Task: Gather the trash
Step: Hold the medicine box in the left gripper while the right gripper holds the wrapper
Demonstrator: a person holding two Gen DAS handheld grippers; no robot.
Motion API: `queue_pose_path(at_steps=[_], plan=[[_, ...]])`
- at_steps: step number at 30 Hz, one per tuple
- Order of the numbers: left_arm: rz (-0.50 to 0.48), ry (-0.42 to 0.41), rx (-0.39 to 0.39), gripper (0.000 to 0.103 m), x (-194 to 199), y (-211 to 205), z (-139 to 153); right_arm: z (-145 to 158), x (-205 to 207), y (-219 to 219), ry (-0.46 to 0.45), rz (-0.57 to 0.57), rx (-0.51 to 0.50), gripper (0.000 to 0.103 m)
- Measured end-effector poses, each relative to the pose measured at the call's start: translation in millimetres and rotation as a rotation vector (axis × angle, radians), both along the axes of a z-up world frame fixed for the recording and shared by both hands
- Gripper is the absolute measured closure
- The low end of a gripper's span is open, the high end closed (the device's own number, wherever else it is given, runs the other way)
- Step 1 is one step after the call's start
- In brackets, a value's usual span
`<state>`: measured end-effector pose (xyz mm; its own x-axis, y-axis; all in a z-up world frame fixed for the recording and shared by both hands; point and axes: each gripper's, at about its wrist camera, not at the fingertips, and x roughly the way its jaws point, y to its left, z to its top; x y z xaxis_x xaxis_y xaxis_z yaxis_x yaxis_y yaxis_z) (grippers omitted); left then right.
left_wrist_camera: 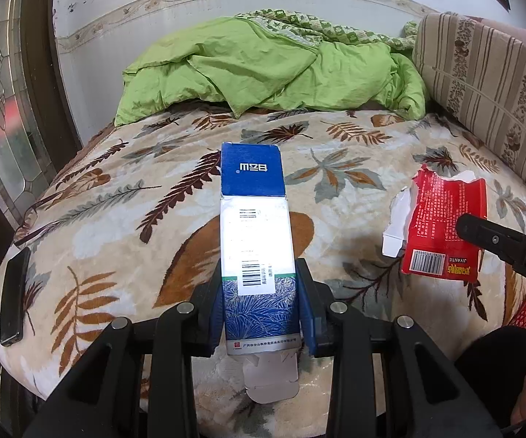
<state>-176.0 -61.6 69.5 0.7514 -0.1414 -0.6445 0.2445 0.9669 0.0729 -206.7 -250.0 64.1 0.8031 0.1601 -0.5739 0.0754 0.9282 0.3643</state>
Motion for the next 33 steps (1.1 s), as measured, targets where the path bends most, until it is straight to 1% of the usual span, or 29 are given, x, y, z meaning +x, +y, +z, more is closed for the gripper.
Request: queue_pose_path(at_steps=[10, 16, 22, 28, 33], plan=[[-0.002, -0.005, 0.003, 0.07, -1.0, -1.7, -0.1, 0.1, 0.1, -0.2, -0.001, 0.001, 0.0, 0.083], [-0.014, -0.022, 0.011, 0.07, -0.6, -5.0, 2.2, 0.2, 0.0, -0.3, -0.001, 0.001, 0.0, 0.083], [-0.026, -0.033, 0.011, 0.07, -7.6, -3.4, 4.3, 0.3, -0.2, -0.9, -0.006, -0.003, 0.003, 0.083], [-0.045, -0.039, 0.005, 0.07, -14.1, -4.5, 10.4, 6.9, -11.1, -8.0, -0.016, -0.021, 0.021, 0.083], [-0.076, -0.05, 0.003, 0.07, -22.3, -10.2, 17.3, 21.6, -24.7, -13.3, -0.04, -0.036, 0.031, 0.083]])
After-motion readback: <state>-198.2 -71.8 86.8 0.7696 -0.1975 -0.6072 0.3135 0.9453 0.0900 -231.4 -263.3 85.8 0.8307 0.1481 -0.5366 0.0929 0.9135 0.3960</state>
